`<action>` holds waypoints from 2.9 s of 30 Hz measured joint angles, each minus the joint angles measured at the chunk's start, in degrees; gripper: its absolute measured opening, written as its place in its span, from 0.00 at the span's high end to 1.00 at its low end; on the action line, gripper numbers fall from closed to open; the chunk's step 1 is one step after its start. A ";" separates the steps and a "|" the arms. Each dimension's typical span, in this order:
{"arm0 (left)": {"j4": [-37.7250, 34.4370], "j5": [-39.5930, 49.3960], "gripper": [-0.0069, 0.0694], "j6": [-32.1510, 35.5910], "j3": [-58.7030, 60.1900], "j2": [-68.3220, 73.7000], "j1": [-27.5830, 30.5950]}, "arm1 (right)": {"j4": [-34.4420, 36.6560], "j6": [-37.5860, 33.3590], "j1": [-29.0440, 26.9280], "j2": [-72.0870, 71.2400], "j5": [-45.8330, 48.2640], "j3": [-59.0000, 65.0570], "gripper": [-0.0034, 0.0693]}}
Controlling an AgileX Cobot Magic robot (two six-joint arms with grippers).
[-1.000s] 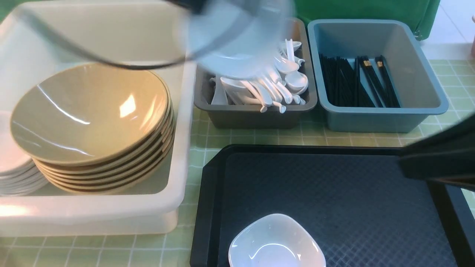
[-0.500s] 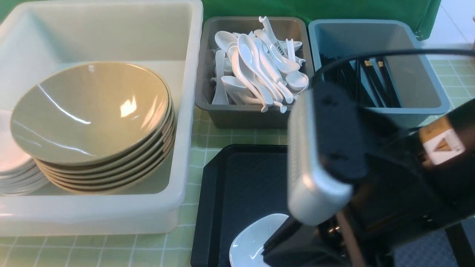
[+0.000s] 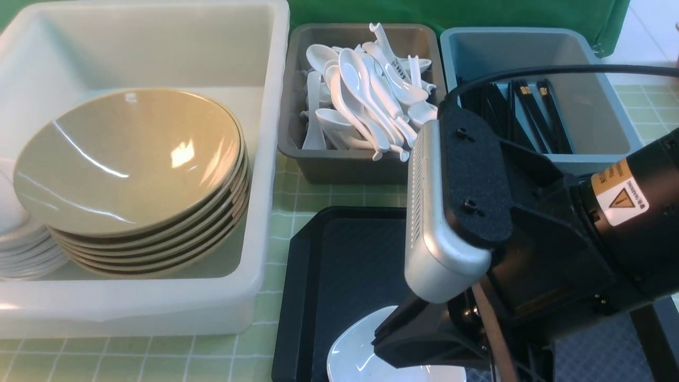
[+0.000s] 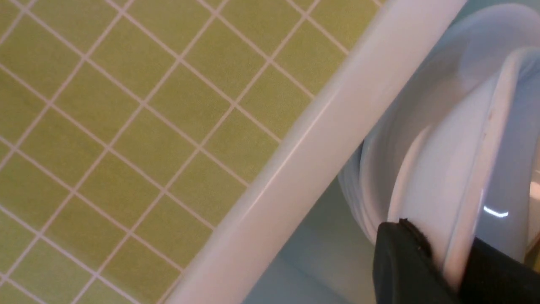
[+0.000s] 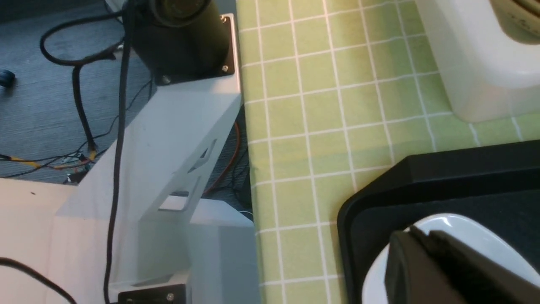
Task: On green table put chopsticks spoon bowls plates into blue grey white boxes.
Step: 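Place the white bowl into the white bin with the other dishes with the left gripper, then grasp the small white bowl on the black tray by its rim with the left gripper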
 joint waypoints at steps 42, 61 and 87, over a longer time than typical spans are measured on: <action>-12.02 4.40 0.15 15.47 0.00 -24.22 -31.06 | -4.62 18.39 -24.15 3.31 -4.38 12.98 0.67; -31.65 5.47 0.39 33.99 17.00 -25.03 -48.70 | 9.36 1.78 -20.44 24.15 -11.18 14.85 0.46; -18.74 -6.80 0.20 25.93 5.85 8.84 -68.28 | 4.61 2.91 -21.02 -6.28 1.81 14.85 0.46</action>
